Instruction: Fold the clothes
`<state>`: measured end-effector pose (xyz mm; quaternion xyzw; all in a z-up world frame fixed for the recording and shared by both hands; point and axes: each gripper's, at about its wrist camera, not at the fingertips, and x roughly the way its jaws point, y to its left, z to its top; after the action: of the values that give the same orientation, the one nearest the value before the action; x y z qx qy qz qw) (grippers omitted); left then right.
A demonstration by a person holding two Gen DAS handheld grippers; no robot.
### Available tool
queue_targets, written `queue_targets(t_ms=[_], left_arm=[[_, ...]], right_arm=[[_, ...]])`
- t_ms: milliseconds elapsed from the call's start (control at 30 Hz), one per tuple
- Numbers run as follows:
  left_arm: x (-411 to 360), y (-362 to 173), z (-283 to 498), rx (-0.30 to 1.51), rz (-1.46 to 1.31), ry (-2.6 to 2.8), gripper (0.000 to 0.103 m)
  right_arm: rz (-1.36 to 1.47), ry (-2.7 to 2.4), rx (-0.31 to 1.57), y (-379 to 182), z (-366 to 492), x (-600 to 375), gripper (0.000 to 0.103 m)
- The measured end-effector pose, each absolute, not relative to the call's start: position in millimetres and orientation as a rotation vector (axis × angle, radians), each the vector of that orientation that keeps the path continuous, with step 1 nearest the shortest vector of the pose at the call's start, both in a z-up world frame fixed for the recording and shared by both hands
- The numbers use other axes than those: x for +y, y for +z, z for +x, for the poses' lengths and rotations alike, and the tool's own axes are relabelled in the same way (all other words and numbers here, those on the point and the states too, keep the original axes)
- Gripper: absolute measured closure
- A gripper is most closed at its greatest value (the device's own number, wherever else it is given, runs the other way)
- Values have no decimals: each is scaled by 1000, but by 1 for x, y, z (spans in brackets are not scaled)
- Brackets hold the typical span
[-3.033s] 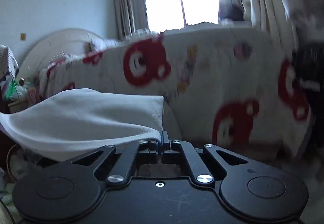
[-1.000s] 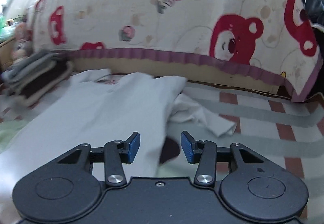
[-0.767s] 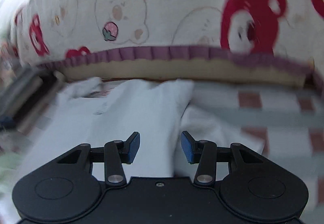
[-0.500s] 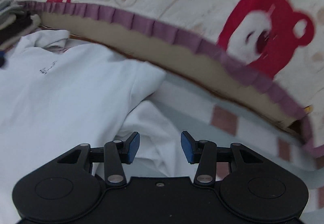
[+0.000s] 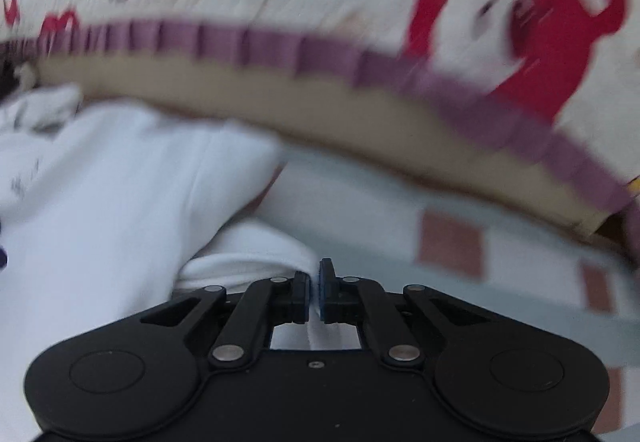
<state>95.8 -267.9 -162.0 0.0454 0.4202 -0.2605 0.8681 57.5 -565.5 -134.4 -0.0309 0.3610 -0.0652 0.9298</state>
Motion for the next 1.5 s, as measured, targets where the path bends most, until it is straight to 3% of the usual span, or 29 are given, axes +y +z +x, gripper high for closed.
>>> queue_targets(t_ms=[200, 367, 600, 833, 1067, 1100, 1167, 1200, 1233, 1500], left_arm=[[-286, -160, 88, 801, 222, -514, 50], [-298, -159, 94, 808, 186, -517, 50], [-295, -164, 98, 856, 134, -485, 50], [-307, -153, 79, 874, 94, -609, 50], [-395, -154, 58, 820, 229, -796, 38], [-407, -160, 60, 833, 225, -791, 37], [-426, -171, 68, 863, 213, -776, 38], [-433, -176, 75, 882, 203, -764, 55], [-436, -180, 81, 889, 208, -751, 97], [-360, -158, 81, 854, -65, -636, 98]], right_arm=[[-61, -379, 609, -79, 15, -631, 100], [-129, -507, 624, -65, -4, -681, 100], [-239, -606, 806, -99, -18, -696, 100], [-158, -677, 975, -176, -65, -692, 99], [149, -840, 877, -183, -106, -702, 77], [251, -876, 836, -183, -116, -706, 70], [521, -894, 722, -185, -141, -715, 68], [643, -876, 667, -189, -152, -718, 65], [760, -848, 611, -194, -162, -721, 62], [1109, -630, 432, -227, -182, -736, 47]])
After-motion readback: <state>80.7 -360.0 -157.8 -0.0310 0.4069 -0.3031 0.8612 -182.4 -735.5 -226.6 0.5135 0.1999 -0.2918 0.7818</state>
